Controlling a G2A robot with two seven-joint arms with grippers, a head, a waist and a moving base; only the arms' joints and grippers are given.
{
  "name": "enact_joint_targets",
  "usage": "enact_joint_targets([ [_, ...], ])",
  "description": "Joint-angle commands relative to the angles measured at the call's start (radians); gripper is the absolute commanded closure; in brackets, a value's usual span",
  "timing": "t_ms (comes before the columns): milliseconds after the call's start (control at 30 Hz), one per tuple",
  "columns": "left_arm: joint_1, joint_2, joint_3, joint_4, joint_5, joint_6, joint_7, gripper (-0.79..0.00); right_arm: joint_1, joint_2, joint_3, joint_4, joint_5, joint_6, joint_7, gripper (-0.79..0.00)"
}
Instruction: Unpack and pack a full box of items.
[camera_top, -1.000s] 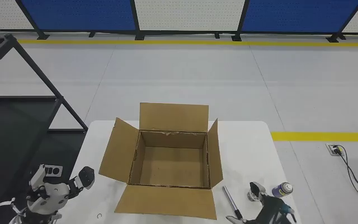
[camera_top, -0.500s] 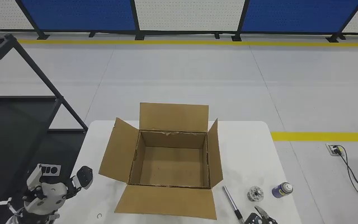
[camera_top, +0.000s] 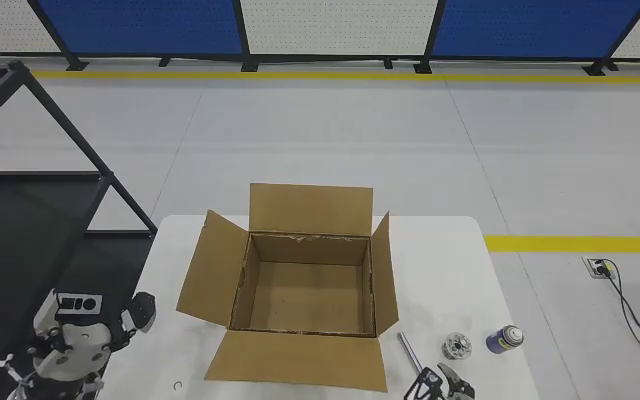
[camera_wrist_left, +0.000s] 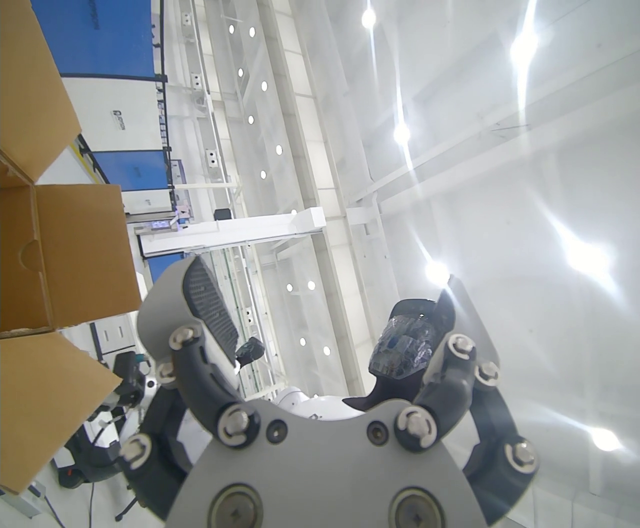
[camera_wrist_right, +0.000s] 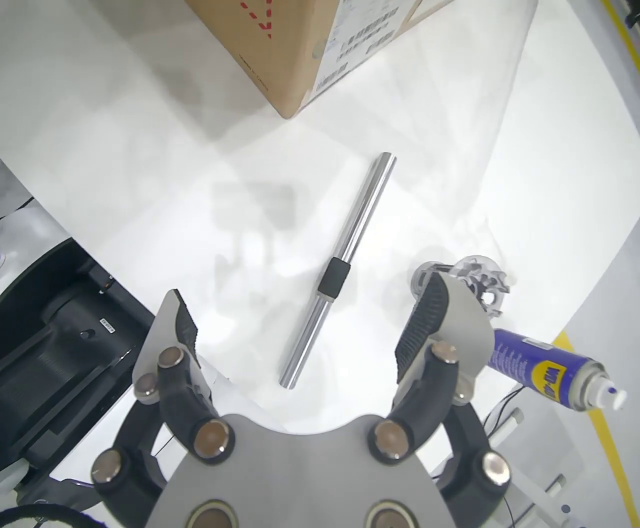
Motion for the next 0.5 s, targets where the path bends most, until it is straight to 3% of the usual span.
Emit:
enact_joint_targets([
  [0,0.000,0.000,0.000,0.002,-0.003,0.003,0.001,-0.785,0.056,-0.001,-0.016,0.054,0.013,0.021,0.034,-0.634],
  [33,0.000,0.000,0.000,0.002,-0.003,0.003,0.001,-0.785,0.075,-0.002,-0.022,0.071,0.015,0.030,0.044,-0.619],
  [100,0.000,0.000,0.000,0.002,-0.003,0.003,0.001,-0.785,0.096,-0.001,-0.027,0.101,0.031,0.027,0.046,-0.413],
  [133,0.000,0.000,0.000,0.002,-0.003,0.003,0.001,-0.785,0.102,-0.001,-0.026,0.112,0.032,0.034,0.048,-0.385],
  [300,0.000,0.000,0.000,0.002,-0.003,0.003,0.001,-0.785,0.119,0.002,-0.021,0.155,0.044,0.042,0.041,-0.336],
  [467,0.000,0.000,0.000,0.002,-0.003,0.003,0.001,-0.785,0.127,0.005,-0.024,0.178,0.050,0.053,0.037,-0.336],
])
